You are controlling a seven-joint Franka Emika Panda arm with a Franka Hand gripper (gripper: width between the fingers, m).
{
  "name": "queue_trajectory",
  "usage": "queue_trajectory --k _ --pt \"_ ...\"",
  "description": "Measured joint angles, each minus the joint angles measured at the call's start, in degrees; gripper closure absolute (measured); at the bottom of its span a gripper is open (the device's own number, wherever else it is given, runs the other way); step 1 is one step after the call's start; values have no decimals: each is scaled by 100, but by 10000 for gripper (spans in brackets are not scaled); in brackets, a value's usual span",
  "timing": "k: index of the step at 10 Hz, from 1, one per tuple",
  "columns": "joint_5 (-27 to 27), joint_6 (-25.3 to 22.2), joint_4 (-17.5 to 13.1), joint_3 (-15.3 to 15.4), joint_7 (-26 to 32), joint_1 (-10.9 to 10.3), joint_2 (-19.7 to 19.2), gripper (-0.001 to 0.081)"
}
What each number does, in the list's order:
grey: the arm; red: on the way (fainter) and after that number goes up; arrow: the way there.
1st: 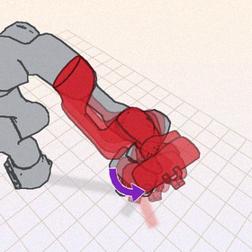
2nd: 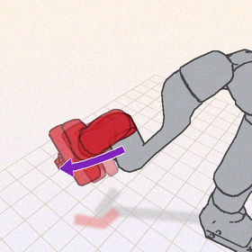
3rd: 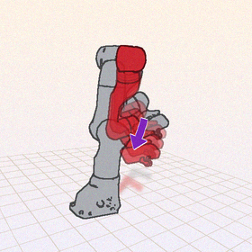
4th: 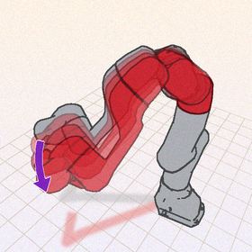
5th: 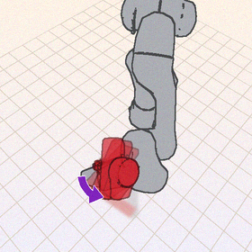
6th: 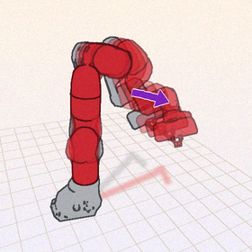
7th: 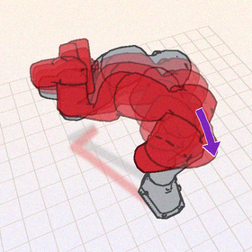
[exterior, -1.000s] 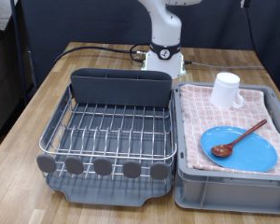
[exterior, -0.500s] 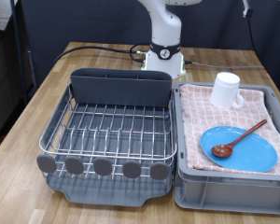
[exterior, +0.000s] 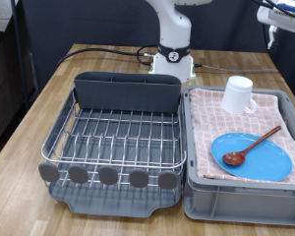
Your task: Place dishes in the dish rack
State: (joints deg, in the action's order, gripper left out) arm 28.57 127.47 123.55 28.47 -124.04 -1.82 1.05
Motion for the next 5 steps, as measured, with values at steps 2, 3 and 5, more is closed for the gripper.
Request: queue_trajectory --k 2,3,5 --pt "335 423 132 -33 -502 5 -292 4" --pt "540 594 210 -67 -699 5 -425 4" --pt "658 721 215 -87 -823 4 -528 4"
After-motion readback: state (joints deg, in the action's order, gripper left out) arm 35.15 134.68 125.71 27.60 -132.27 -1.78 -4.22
